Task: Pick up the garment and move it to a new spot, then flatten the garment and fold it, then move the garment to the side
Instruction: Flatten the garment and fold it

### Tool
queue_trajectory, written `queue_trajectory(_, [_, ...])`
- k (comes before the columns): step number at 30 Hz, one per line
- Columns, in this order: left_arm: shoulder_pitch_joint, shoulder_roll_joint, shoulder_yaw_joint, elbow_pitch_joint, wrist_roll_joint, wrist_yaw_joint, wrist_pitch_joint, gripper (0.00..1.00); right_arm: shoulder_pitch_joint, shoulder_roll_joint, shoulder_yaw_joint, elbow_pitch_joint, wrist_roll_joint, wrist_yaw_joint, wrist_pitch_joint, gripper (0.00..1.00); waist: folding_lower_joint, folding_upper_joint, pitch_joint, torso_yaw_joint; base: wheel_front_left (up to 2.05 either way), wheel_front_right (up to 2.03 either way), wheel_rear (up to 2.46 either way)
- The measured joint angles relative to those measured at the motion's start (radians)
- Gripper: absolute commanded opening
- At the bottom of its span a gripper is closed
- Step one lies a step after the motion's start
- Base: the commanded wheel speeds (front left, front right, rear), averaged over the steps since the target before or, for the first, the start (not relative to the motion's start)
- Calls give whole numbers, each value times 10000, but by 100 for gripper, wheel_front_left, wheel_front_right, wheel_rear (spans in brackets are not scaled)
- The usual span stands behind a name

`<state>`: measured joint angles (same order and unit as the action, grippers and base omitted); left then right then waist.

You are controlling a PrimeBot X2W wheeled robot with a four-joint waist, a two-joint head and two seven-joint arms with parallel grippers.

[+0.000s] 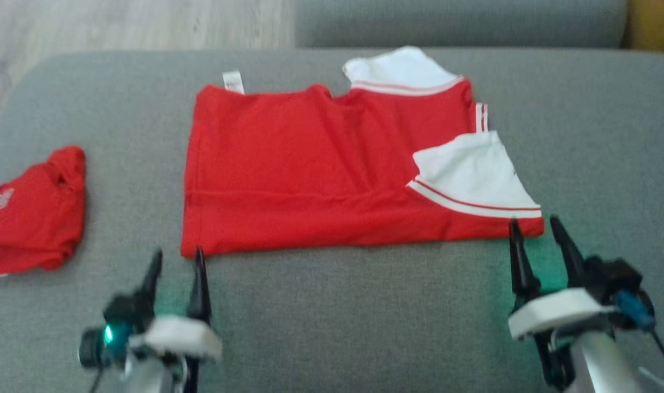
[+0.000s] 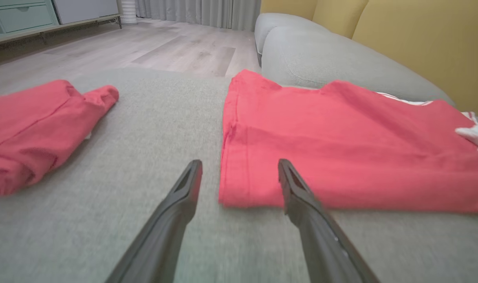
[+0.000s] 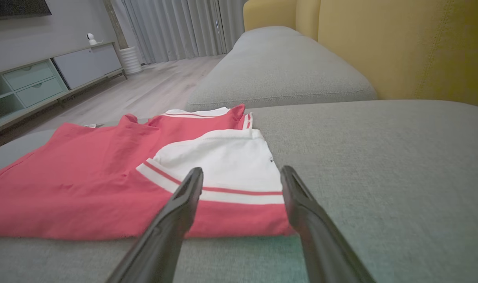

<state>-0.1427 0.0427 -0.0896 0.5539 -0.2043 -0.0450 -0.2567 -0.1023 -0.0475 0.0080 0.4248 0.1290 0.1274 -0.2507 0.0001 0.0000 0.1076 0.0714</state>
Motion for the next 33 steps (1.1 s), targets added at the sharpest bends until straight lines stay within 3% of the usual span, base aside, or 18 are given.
queue_trajectory(5, [-1440,-15,324,980,-92,-171,0,100,-684,-2,-63,-31,-73,0,0,100,2,0,729,-123,0,0,0])
queue_trajectory(12, [-2137,-59,430,2556,-316,-169,-109,100,-1168,-2,-470,111,-267,0,0,100,1,0,1452,-381,0,0,0])
queue_trajectory(14, [-2322,-46,199,2767,-522,-215,-176,26,-1238,-6,-646,290,-265,0,0,100,0,0,1501,-436,0,0,0])
queue_trajectory(15, [-2402,-33,104,2840,-602,-268,-176,0,-1246,-6,-715,430,-265,0,0,100,0,0,1497,-434,0,0,0])
queue_trajectory(24, [-2447,-35,-604,2826,-1041,-261,-163,0,-1789,-6,-708,2186,625,0,15,100,-1,0,1482,-133,0,0,0])
queue_trajectory(25, [-2448,-35,-660,2807,-1043,-257,-163,0,-1931,-13,-629,2376,677,0,40,91,-1,0,1496,-94,0,0,0])
queue_trajectory(26, [-2448,-35,-685,2788,-1043,-253,-163,0,-2091,-21,-548,2545,765,0,58,41,-1,0,1506,-58,0,0,0])
queue_trajectory(27, [-2448,-36,-704,2773,-1043,-249,-161,0,-2263,-31,-430,2713,890,0,109,0,-1,0,1511,-24,0,0,0])
queue_trajectory(33, [-2272,-82,-663,2638,-1037,-155,-71,0,-2626,-63,-36,3392,1296,0,230,0,0,0,1250,71,0,0,0])
